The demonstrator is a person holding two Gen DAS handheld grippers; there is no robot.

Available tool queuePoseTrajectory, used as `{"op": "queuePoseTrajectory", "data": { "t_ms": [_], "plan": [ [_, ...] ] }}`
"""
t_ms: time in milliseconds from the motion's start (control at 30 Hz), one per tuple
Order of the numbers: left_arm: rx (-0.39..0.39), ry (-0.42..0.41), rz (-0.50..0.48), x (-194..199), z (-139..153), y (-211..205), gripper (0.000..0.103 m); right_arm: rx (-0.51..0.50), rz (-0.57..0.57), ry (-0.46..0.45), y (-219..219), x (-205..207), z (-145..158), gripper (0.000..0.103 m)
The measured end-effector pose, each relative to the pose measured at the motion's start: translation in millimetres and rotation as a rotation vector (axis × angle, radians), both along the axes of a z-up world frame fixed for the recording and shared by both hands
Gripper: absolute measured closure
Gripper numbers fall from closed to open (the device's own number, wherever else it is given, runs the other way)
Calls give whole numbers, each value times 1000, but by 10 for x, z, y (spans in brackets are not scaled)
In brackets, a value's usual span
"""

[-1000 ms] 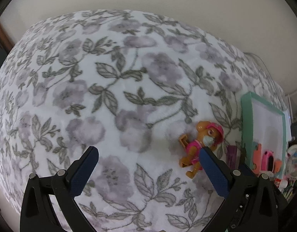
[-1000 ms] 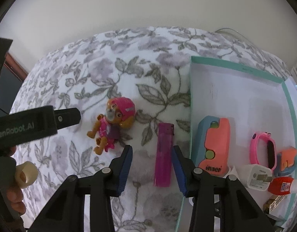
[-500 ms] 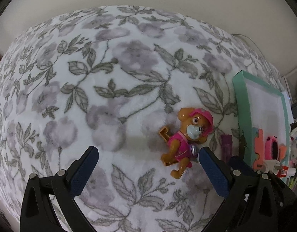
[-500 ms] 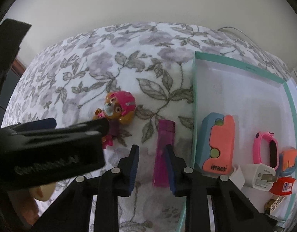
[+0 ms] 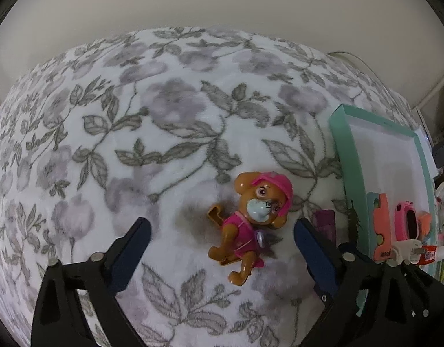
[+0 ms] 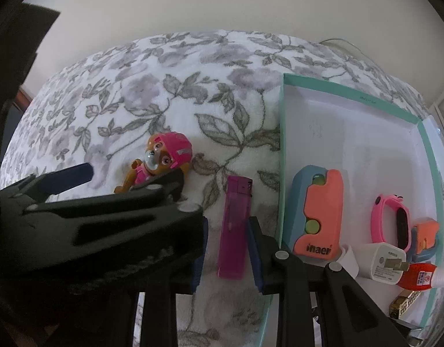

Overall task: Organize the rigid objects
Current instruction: 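Lower the left gripper over the pink toy dog while the right gripper lowers over the purple lighter, then close the left gripper on the pink toy dog while the right gripper closes on the purple lighter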

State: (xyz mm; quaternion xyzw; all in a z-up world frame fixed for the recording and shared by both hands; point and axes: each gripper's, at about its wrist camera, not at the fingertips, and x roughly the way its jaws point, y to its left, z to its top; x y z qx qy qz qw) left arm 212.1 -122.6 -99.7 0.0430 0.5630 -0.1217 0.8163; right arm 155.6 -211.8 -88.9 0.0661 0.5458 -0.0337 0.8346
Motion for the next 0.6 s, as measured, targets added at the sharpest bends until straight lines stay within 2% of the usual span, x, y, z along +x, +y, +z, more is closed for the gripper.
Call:
{"op": "queuePoseTrajectory", "data": {
  "t_ms": [133,233,300,367,433,600],
  "plan": [
    [9,2,-13,2,-52,-28,22,1,1,2,5,-3,-1,74],
    [2,3,-20,-20,-59,-4,35,-8,4,5,12,-2,-1,74],
    [4,4,-23,-30,-52,-9,50,-15,6,8,16,0,-4,74],
    [-1,12,-29,-36,-47,-2,61,-17,7,12,20,0,-8,74],
    [-2,28,-33,-38,-52,5,61,-16,9,14,18,1,-10,74],
    [58,57,-17,-32,-46,60,61,0,12,23,17,3,-15,74]
  ]
}}
